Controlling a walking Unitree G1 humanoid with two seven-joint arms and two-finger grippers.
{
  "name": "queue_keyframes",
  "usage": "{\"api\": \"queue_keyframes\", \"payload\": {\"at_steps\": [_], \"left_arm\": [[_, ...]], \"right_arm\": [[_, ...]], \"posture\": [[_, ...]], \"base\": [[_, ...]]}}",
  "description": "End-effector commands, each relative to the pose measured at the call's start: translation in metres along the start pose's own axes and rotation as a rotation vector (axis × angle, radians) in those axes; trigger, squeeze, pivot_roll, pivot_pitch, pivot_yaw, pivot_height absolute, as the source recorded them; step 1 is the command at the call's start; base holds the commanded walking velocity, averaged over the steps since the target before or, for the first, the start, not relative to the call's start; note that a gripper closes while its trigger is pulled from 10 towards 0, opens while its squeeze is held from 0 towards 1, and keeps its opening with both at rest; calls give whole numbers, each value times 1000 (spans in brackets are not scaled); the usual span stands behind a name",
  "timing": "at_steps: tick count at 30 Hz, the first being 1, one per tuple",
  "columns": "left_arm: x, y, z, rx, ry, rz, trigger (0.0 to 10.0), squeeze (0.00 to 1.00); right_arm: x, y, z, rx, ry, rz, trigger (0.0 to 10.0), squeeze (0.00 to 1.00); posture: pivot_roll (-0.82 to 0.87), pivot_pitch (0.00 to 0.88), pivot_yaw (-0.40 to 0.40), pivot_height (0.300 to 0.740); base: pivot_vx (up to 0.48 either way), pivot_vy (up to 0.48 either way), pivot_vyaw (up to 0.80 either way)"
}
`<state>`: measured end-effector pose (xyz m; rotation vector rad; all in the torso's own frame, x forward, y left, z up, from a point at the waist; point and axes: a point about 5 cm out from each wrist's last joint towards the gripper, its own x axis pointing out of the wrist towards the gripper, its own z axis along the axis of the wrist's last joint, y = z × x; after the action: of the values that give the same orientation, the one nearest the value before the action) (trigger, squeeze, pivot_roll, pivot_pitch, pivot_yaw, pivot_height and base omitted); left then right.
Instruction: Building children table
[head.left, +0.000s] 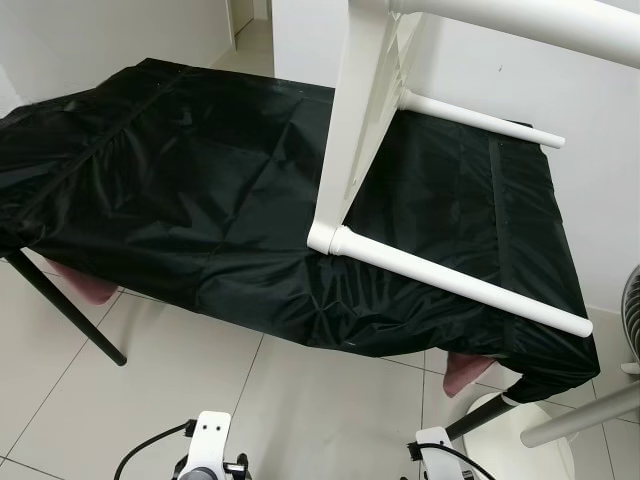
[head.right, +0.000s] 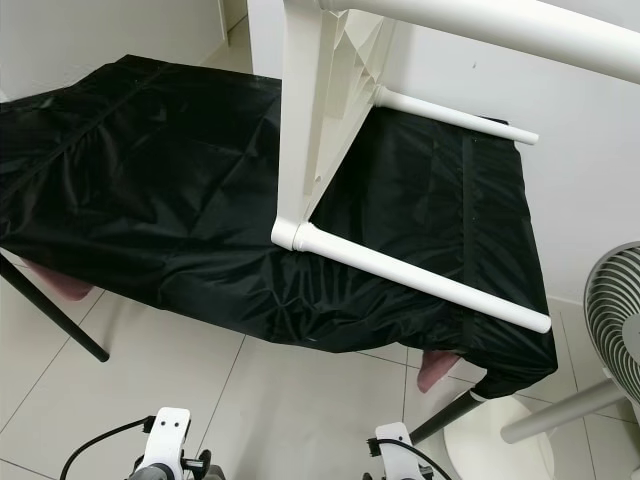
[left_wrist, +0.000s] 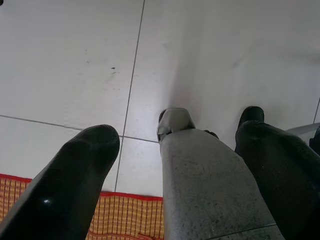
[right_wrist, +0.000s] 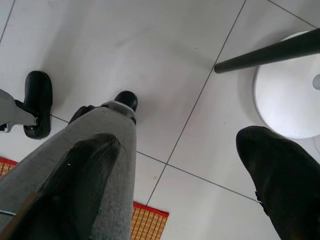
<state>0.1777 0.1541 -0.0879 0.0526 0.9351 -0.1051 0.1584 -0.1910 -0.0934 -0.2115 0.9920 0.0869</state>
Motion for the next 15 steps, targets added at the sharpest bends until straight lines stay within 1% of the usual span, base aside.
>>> {"api": "queue_keyframes", "payload": {"at_steps": [1,2,3,5,6,10,11,14,15], "left_arm": [[-2,-4,-14,-1,58,-17,10000,0],[-2,-6,-13,13,48,-24,10000,0],[-2,-6,-13,16,46,-26,10000,0],[-2,-7,-14,15,46,-26,10000,0],[-3,-6,-16,-9,59,-15,10000,0],[-3,-4,-16,-6,70,-14,10000,0],[-2,-5,-12,53,54,-34,10000,0],[-2,-5,-12,59,53,-33,10000,0],[-2,-4,-13,46,59,-28,10000,0]], "right_arm": [[-1,-2,-4,-16,22,-2,10000,0],[-1,-2,-4,-11,16,-6,10000,0],[-1,-3,-5,-1,15,-13,10000,0],[-1,-3,-6,7,15,-18,10000,0],[-2,-4,-8,28,25,-26,10000,0],[-1,-3,-6,28,26,-13,10000,0],[0,-1,-2,19,11,-5,10000,0],[0,-1,-3,33,11,-9,10000,0],[-1,0,-4,49,16,-14,10000,0]], "posture": [[114,34,-38,740],[104,50,-23,740],[101,41,-20,740],[101,41,-20,740],[96,32,-17,740],[87,35,-9,740],[89,40,-3,740],[90,31,-2,740],[91,23,-1,740]], "base": [[0,0,0],[0,0,0],[0,0,0],[0,0,0],[0,0,0],[0,0,0],[0,0,0],[0,0,0],[0,0,0]]}}
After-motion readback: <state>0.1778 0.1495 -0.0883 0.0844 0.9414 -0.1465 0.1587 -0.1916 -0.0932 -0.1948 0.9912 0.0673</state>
